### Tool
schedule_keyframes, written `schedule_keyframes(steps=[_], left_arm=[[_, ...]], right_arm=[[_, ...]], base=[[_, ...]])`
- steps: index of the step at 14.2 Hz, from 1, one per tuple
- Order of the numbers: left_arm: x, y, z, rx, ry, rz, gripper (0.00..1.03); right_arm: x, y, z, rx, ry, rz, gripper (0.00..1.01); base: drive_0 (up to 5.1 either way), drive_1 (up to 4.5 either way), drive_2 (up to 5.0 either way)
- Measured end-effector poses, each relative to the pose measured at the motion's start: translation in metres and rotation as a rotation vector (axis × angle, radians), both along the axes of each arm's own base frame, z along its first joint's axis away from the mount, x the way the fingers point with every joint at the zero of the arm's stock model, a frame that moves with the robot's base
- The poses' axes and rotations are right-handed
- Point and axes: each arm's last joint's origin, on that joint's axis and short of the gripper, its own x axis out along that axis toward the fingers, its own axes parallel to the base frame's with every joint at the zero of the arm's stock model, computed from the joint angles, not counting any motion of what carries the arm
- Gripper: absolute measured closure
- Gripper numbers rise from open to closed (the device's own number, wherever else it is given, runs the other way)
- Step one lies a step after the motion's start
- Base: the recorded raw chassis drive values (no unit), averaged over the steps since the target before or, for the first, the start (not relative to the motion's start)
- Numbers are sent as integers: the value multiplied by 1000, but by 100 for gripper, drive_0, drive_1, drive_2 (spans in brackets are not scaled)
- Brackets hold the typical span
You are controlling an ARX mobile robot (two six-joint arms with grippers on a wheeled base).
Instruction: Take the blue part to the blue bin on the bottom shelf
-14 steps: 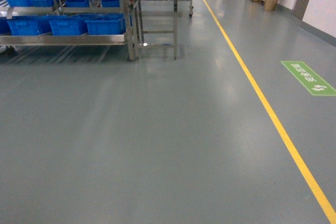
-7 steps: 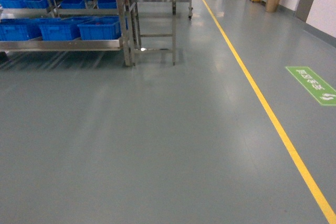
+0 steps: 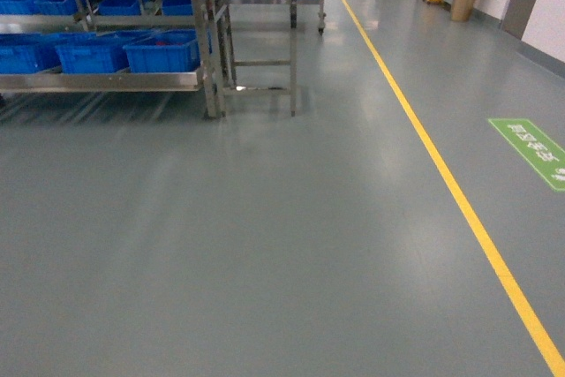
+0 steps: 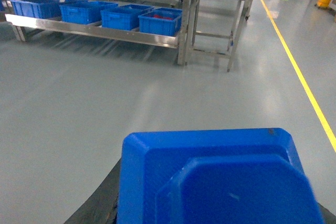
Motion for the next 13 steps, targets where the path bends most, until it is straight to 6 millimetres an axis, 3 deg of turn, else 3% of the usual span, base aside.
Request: schedule_keyframes(steps=[13], left_arm=[[0,0,0,-2,-3,3,59]], right_arm=[[0,0,0,0,3,0,3]], base=[[-2,416,-421]])
